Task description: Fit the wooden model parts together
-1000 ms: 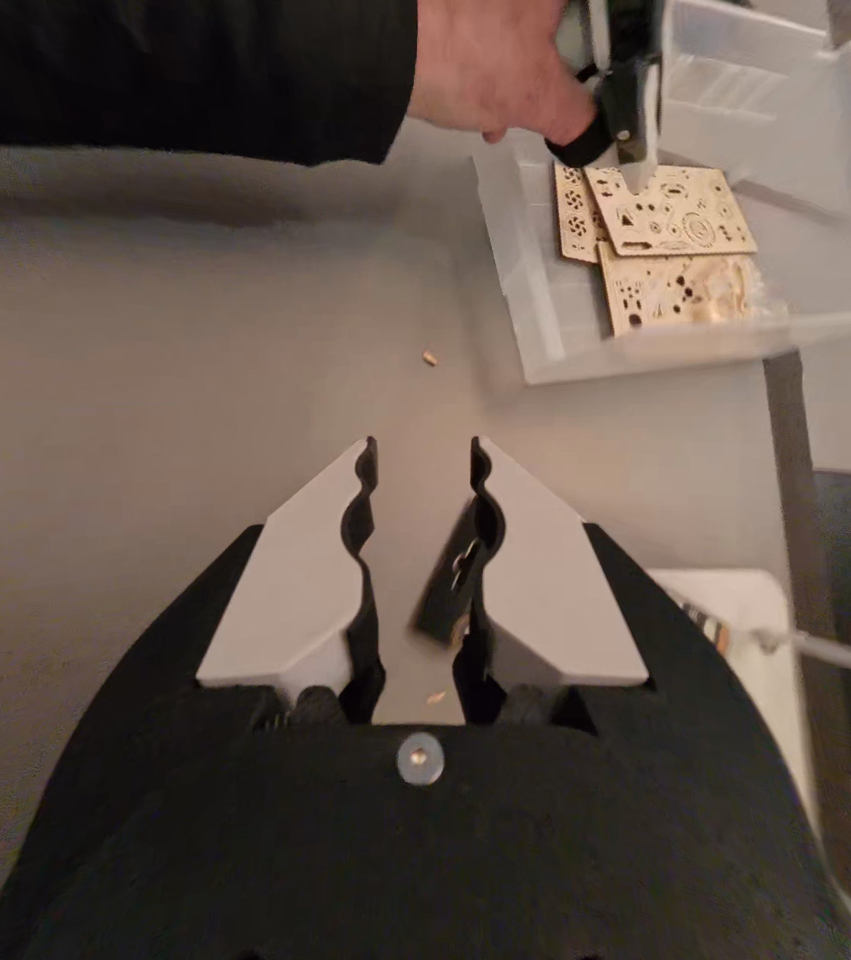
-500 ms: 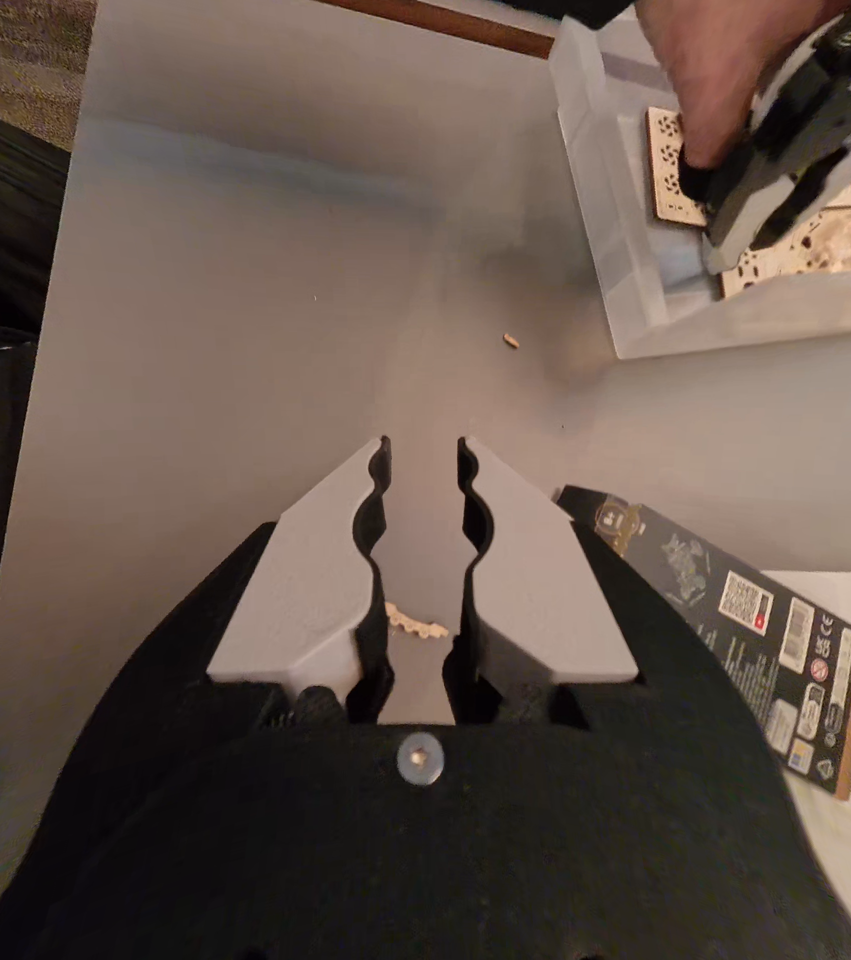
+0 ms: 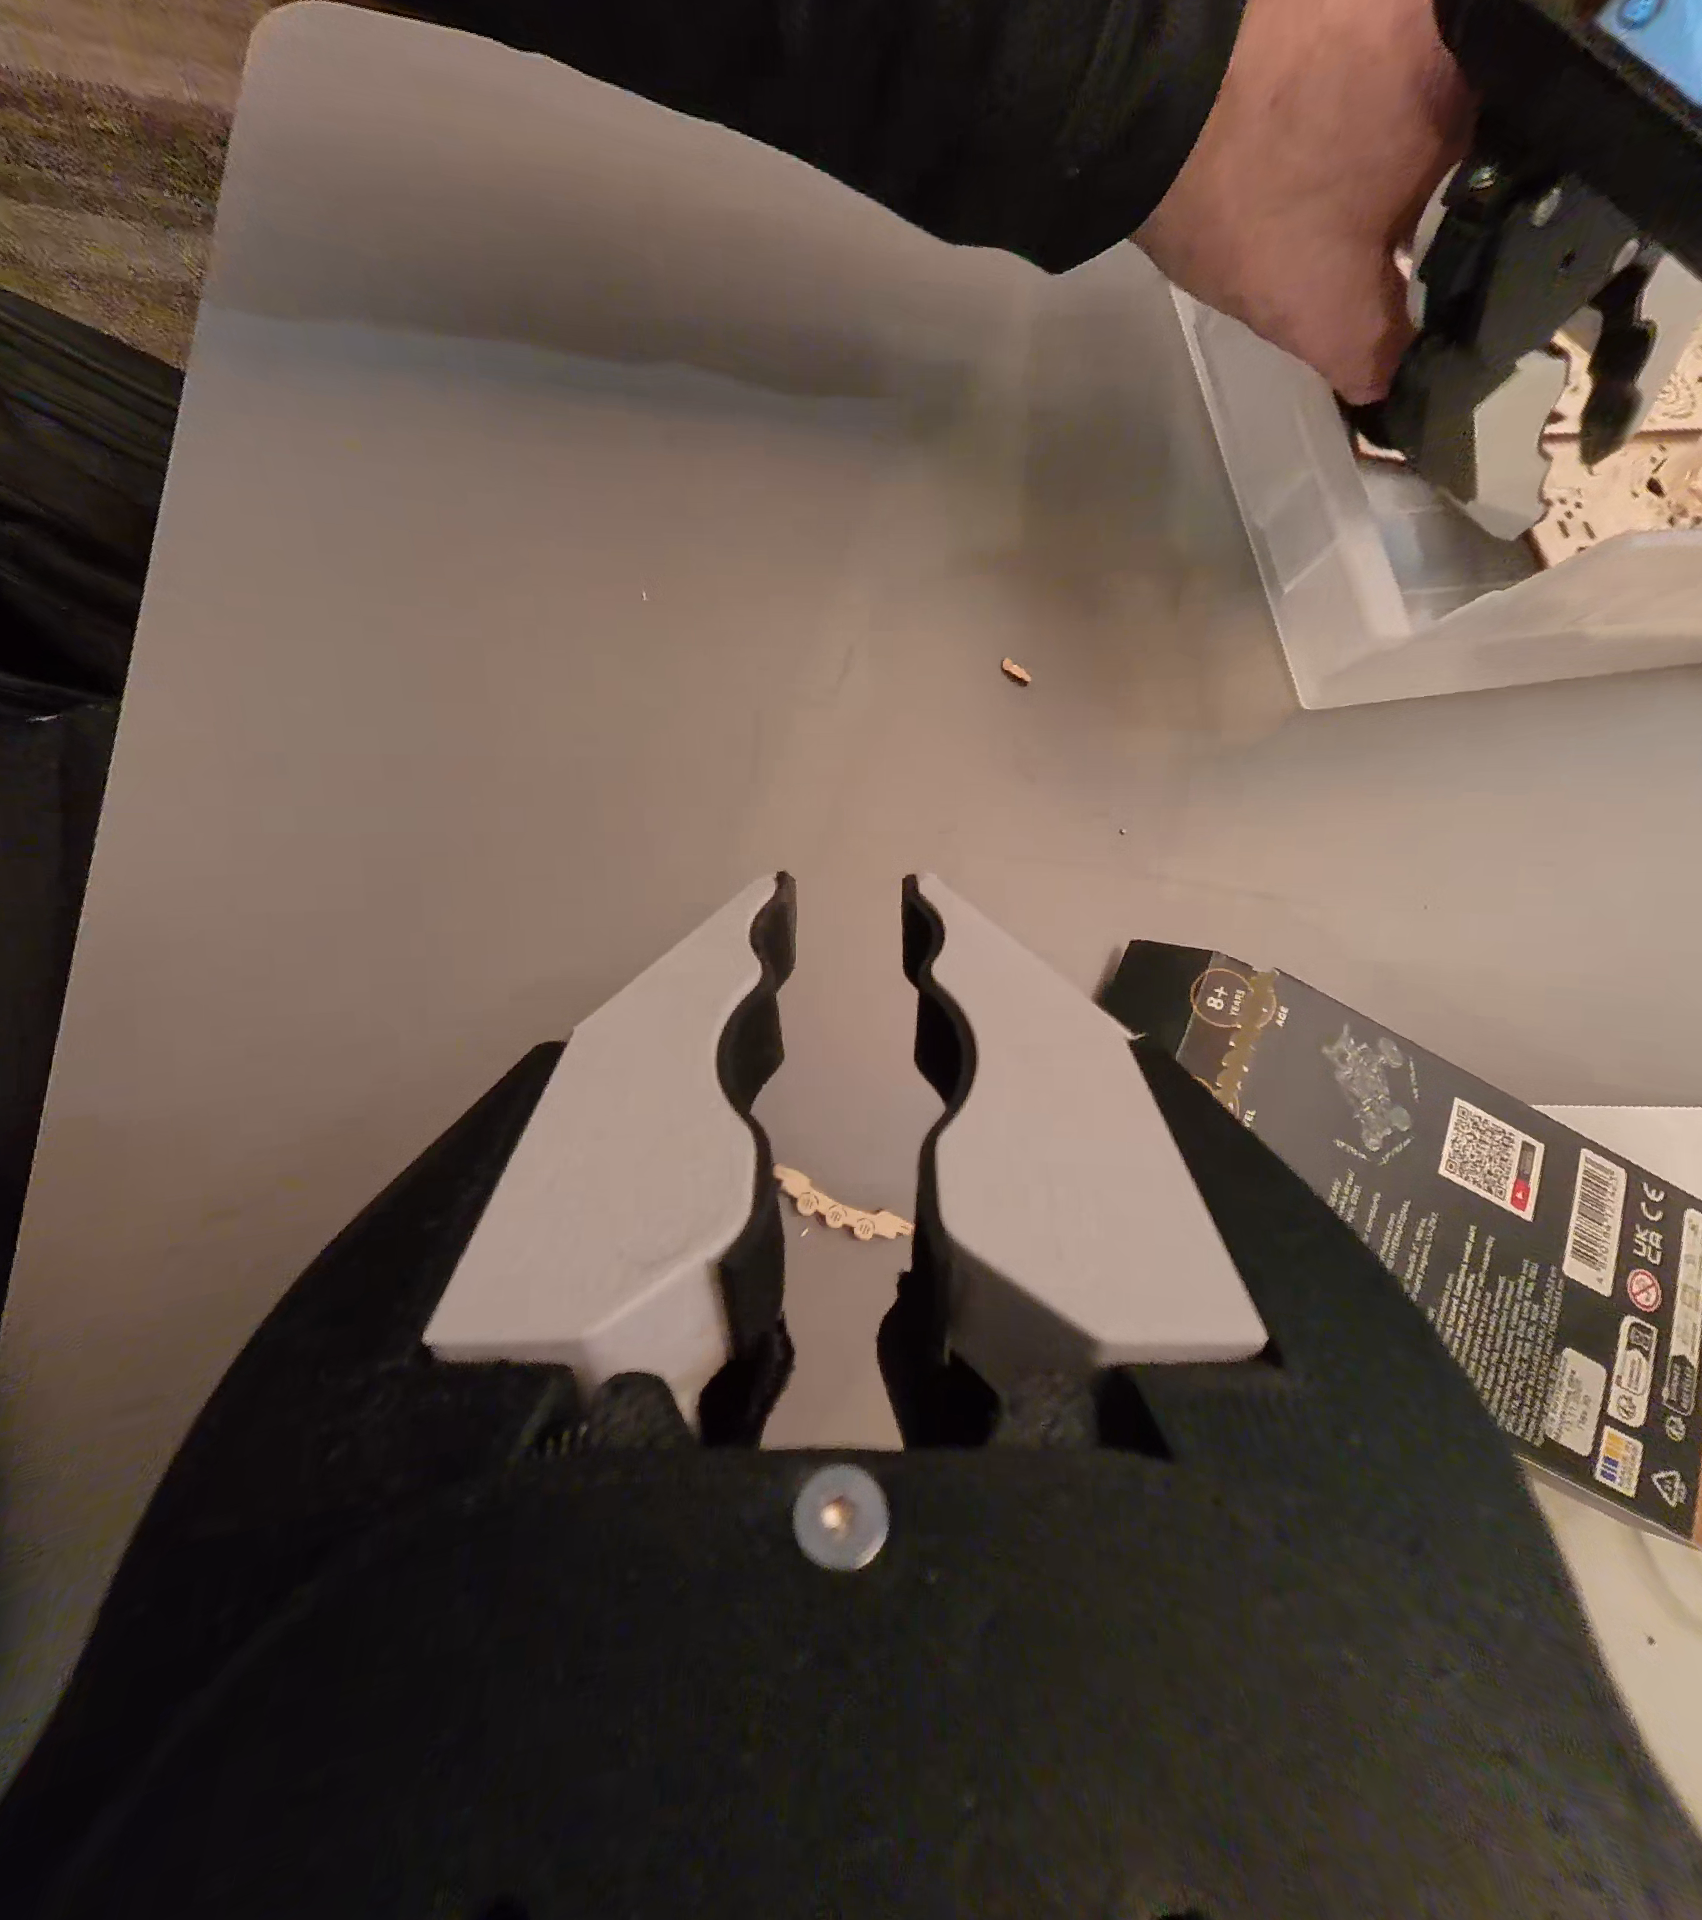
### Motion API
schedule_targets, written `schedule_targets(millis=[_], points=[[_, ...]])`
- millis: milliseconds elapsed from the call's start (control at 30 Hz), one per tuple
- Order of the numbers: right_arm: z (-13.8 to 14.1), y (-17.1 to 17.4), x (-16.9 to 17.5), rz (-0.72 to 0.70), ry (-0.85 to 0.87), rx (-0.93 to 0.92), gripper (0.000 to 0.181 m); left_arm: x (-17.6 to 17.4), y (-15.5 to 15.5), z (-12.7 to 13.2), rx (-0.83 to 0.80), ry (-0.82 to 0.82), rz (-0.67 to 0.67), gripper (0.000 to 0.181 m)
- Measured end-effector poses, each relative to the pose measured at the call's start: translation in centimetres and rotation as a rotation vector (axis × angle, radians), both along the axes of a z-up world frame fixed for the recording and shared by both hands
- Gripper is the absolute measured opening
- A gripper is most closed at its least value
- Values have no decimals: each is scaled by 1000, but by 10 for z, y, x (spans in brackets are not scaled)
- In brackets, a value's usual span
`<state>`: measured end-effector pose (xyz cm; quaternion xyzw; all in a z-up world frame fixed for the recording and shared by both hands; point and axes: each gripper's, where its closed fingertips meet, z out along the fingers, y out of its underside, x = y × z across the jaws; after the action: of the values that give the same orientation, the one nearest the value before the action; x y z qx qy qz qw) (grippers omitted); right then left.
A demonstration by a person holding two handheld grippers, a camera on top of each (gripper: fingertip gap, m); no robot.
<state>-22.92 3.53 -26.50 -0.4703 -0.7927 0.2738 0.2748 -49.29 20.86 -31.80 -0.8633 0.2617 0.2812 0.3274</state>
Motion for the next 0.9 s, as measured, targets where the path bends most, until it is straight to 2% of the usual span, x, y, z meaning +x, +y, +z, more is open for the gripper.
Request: schedule_targets(millis=[33, 200, 367, 467, 500, 533, 600, 667, 733, 800, 900], points=[[0, 0, -1, -2, 3, -5, 17, 0, 1, 3, 19, -8, 9, 22], [3, -1, -4, 0, 18, -12, 16, -8, 5, 28, 181, -48, 53, 19], [4, -6, -5, 14, 33, -12, 15, -27, 8, 53, 338, -185, 170, 23], [4, -8, -5, 18, 32, -11, 13, -33, 15, 45, 302, -175, 181, 31], [4, -9, -5, 18, 32, -10, 13, -34, 17, 32, 247, -148, 183, 34], [4, -8, -4, 17, 32, -9, 14, -33, 18, 21, 196, -114, 170, 29], [4, -8, -2, 14, 31, -11, 14, -33, 22, 37, 257, 19, 143, 6], [3, -6, 0, 10, 28, -15, 12, -33, 22, 38, 240, 69, 138, 1], [2, -4, 2, 6, 22, -9, 13, -26, 23, 39, 250, 39, 112, 1], [3, -3, 4, 0, 20, -13, 14, -20, 20, 52, 303, -7, 93, 1], [8, -4, 9, -1, 20, -59, 15, -15, 12, 78, 398, -182, 110, 1]])
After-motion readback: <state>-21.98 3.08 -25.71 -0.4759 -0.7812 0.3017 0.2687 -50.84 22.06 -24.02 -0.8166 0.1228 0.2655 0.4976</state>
